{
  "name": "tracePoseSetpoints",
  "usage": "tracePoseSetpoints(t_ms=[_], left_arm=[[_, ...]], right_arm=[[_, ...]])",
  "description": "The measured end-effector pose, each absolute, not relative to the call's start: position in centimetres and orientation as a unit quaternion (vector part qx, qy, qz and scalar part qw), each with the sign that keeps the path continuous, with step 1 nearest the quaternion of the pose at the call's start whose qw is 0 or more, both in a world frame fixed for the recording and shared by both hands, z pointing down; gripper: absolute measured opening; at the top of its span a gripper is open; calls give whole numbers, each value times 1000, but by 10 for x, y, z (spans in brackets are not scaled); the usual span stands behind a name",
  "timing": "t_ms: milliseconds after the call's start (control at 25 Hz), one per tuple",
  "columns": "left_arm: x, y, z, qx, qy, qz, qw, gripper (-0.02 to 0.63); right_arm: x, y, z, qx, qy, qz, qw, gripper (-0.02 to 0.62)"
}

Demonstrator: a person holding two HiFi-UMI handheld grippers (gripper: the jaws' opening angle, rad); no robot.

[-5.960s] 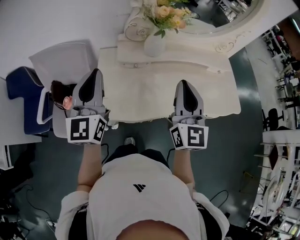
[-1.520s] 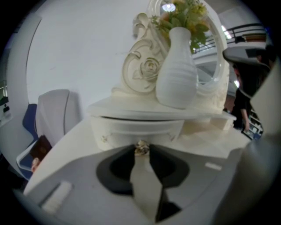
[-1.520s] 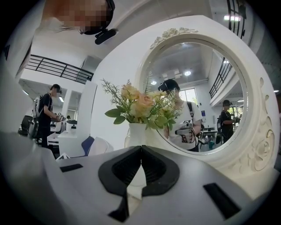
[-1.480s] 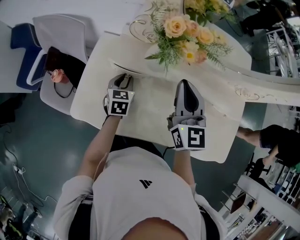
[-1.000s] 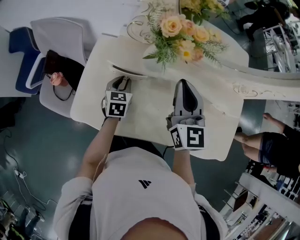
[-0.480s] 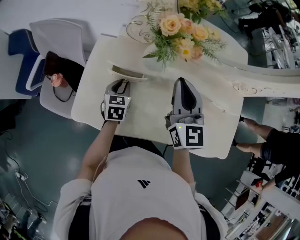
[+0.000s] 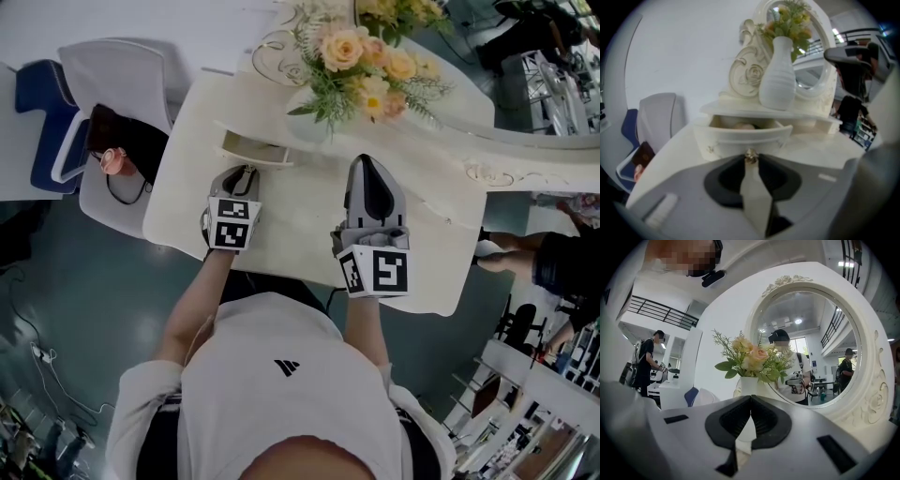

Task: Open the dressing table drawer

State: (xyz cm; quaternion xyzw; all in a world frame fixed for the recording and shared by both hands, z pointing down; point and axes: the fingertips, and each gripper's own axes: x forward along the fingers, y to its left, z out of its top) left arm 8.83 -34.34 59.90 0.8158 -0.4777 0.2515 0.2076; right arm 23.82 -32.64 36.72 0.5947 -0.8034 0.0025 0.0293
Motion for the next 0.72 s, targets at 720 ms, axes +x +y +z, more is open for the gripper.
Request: tracePoseSetpoints(t_ms=[720], left_arm=[[81, -322, 599, 816, -477, 250, 210, 97]], right_arm=[[223, -320, 361, 581, -813, -7, 23, -9]])
